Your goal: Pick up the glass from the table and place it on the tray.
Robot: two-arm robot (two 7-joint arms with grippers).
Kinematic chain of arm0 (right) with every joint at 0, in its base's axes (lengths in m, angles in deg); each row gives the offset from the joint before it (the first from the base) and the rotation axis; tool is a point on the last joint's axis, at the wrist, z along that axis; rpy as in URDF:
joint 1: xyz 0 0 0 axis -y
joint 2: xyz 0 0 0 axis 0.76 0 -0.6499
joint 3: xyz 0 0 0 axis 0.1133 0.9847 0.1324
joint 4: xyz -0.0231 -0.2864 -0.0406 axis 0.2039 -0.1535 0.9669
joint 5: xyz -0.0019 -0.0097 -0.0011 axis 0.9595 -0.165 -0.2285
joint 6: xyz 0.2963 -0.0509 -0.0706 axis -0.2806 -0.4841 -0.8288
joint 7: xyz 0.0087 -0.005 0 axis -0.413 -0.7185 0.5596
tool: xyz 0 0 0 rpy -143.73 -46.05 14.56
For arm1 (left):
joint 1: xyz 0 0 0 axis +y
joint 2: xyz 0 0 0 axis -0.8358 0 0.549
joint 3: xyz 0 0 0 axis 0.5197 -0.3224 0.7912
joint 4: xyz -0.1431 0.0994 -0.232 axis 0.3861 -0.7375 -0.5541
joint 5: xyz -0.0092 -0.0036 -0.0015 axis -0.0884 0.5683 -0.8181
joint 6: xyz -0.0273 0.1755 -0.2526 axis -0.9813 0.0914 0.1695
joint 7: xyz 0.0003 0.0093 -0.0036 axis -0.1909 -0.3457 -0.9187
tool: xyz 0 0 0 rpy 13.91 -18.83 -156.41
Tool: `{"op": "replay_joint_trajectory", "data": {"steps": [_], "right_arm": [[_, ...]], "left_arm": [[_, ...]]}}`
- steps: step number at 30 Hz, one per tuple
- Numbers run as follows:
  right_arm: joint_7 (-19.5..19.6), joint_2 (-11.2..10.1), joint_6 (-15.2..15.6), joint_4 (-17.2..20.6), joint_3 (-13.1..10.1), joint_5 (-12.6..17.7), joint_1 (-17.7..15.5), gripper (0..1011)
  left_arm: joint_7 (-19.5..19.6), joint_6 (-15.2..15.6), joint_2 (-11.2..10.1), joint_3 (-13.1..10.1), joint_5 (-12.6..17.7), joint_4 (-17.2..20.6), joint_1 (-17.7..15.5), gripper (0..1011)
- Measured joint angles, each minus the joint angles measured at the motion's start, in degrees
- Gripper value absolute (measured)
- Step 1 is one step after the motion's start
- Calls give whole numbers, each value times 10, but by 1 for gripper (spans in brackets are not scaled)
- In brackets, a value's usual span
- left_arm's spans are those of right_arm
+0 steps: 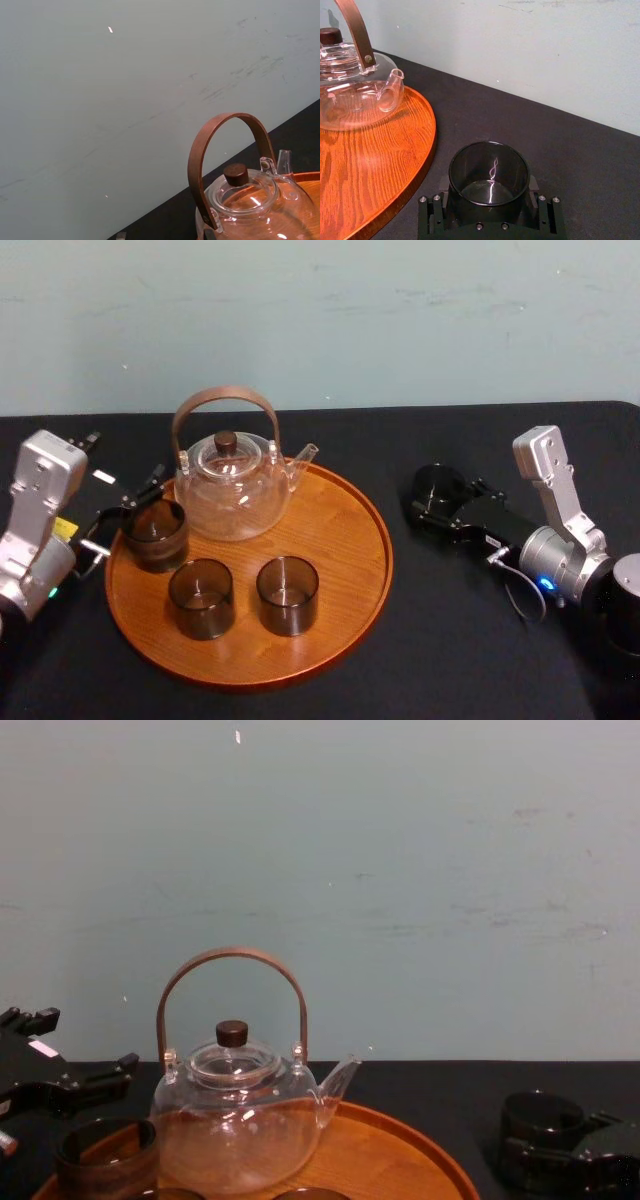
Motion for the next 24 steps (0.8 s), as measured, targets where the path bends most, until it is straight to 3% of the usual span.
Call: {"op": "replay_joint_trajectory", "data": {"steps": [14, 24], "right_arm": [[1, -1, -6, 8, 0, -1, -4, 900], [4, -14, -17, 80, 3, -4, -33, 901]], "left_arm": [[0, 0, 0, 0, 0, 0, 0, 1001], [0, 0, 0, 0, 0, 0, 0, 1001]]}}
